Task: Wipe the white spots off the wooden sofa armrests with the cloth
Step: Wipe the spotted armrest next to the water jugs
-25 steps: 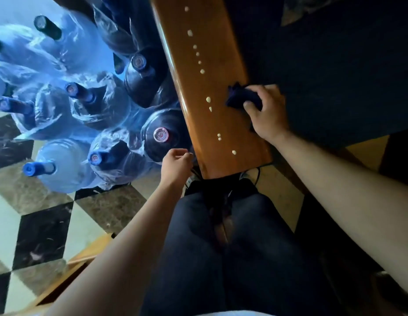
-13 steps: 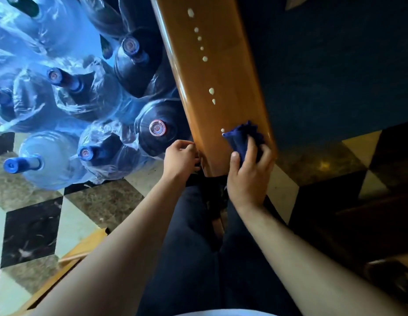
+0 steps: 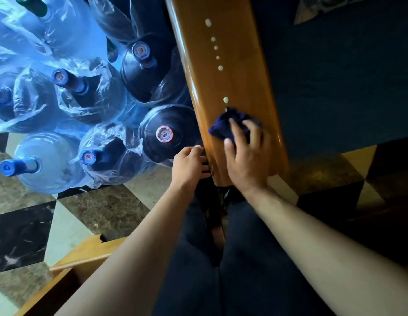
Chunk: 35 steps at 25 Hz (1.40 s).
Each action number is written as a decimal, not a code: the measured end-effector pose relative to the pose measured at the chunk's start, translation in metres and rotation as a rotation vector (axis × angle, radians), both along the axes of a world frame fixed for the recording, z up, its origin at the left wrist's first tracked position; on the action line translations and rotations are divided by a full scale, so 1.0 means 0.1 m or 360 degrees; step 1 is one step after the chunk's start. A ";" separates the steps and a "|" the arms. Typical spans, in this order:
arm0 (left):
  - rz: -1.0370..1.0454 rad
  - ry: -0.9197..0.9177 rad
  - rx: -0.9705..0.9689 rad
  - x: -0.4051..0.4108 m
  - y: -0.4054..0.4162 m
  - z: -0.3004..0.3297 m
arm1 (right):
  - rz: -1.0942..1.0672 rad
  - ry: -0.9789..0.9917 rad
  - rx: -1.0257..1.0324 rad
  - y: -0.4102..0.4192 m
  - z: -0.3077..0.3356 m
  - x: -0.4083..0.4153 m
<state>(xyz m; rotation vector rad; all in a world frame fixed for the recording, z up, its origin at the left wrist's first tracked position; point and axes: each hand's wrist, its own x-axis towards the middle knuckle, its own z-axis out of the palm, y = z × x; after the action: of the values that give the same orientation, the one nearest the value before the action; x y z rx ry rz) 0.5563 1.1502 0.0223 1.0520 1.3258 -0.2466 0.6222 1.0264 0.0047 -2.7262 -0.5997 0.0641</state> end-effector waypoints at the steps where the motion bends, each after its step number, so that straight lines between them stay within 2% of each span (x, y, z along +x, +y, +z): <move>1: 0.0053 -0.0022 -0.0022 0.02 0.03 0.00 | 0.0224 0.0018 0.0000 0.02 -0.02 -0.13; 4: 0.0088 -0.0019 -0.0075 0.09 0.14 -0.02 | 0.0785 0.0016 -0.0106 -0.38 -0.08 -0.31; 6: 0.0023 -0.0045 -0.0100 0.16 0.18 -0.01 | 0.0922 -0.0025 -0.0159 -0.70 -0.09 -0.16; 7: 0.0009 -0.0069 -0.0104 0.21 0.18 -0.01 | 0.0886 0.0011 -0.0160 -0.78 -0.09 -0.06; 9: -0.0052 -0.0087 -0.0082 0.29 0.16 -0.03 | 0.0571 0.0084 -0.0077 -0.78 -0.12 0.18; 13: -0.0076 -0.0009 -0.0012 0.33 0.13 -0.05 | -0.0377 0.0200 0.0205 -0.30 -0.15 0.60; 16: -0.0011 -0.0032 -0.0058 0.31 0.14 -0.08 | -0.0571 0.0379 0.0402 -0.09 -0.17 0.96; 19: 0.0012 -0.0049 -0.0063 0.36 0.15 -0.06 | -0.0816 0.0823 0.0595 -0.31 -0.20 1.24; 21: 0.0029 -0.0056 -0.0090 0.38 0.17 -0.02 | -0.0881 0.0914 0.0454 -0.54 -0.15 1.04; 23: 0.0062 -0.0048 -0.0132 0.38 0.20 0.00 | -0.0573 0.0640 0.0212 -0.71 -0.06 0.50; 25: 0.0087 -0.0057 -0.0200 0.41 0.25 0.02 | 0.0011 0.0400 0.0023 -0.69 -0.01 -0.10; 27: 0.0083 -0.0083 -0.0270 0.45 0.34 0.01 | 0.0381 0.0316 -0.0136 -0.53 -0.07 -0.43; 31: -0.0054 -0.0043 -0.0401 0.43 0.61 -0.06 | 0.0862 0.0144 -0.0332 -0.14 -0.15 -0.32; 35: -0.0048 -0.0005 -0.0425 0.39 0.70 -0.13 | 0.0942 0.0060 -0.0274 0.27 -0.20 0.26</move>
<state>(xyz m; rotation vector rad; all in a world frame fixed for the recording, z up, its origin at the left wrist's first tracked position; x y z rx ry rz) 0.5955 1.2204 0.0097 0.8466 1.2360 -0.4324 0.6486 1.0533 -0.0150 -2.5962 -1.4235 0.3223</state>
